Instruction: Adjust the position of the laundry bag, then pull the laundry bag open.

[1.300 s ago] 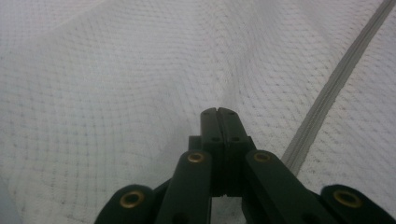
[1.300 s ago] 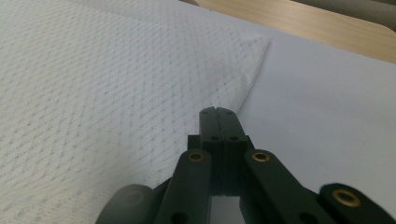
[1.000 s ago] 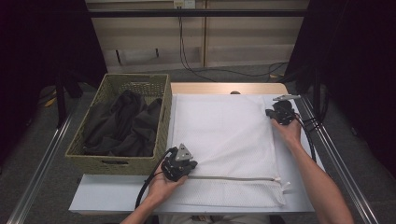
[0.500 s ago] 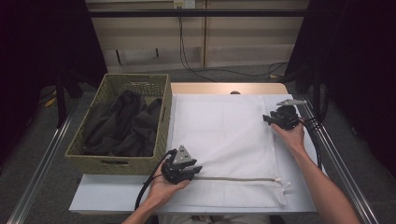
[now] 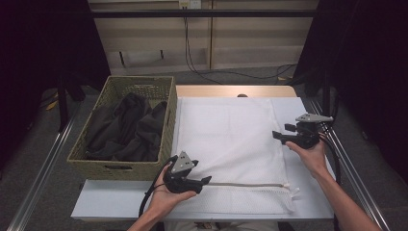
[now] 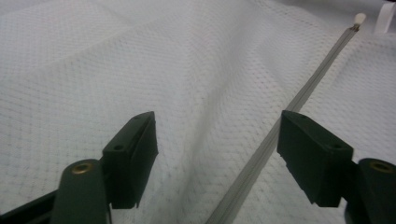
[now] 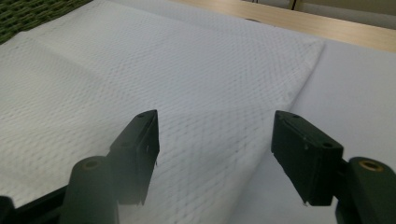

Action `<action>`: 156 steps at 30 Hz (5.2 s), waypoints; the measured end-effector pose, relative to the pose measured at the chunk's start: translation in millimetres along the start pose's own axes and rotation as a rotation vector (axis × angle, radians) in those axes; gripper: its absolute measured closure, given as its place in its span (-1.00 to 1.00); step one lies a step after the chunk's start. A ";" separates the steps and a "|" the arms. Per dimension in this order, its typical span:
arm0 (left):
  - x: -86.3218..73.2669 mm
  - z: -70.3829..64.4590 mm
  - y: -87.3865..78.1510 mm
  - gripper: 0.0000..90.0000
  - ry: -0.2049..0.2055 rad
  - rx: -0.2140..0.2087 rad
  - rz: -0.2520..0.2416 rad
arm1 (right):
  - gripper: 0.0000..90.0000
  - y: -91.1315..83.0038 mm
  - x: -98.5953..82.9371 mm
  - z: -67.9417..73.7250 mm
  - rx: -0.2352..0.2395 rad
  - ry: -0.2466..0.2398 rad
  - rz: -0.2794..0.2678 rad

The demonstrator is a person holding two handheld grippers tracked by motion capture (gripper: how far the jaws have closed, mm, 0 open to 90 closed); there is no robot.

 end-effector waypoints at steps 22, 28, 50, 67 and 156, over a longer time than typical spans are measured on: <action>-6.8 -11.1 -21.7 -0.46 -0.001 -0.009 -0.013 | 0.39 -71.3 -43.2 28.1 0.120 0.031 0.023; -3.4 -14.0 -20.4 -0.46 0.010 -0.018 -0.027 | 0.51 -93.4 -63.1 28.9 0.121 0.017 0.057; 3.4 -20.0 -3.2 -0.53 0.048 -0.025 0.008 | 0.43 -110.2 -106.6 36.1 0.166 -0.056 0.248; 3.1 -21.4 1.6 -0.54 0.044 -0.036 0.028 | 0.22 -100.4 -108.8 54.4 0.162 -0.175 0.262; 76.1 -82.9 140.7 0.73 0.151 -0.319 0.034 | 0.88 -119.3 -54.8 54.1 0.271 -0.070 0.062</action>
Point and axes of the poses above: each handheld gripper's, and its own axes: y roughly forward along the jaws, x roughly out of its top, z roughly to its left, the point moved 6 cm from there along y, roughly forward along the jaws, and after that the axes turned 14 degrees about -x, right-handed, at the moved point
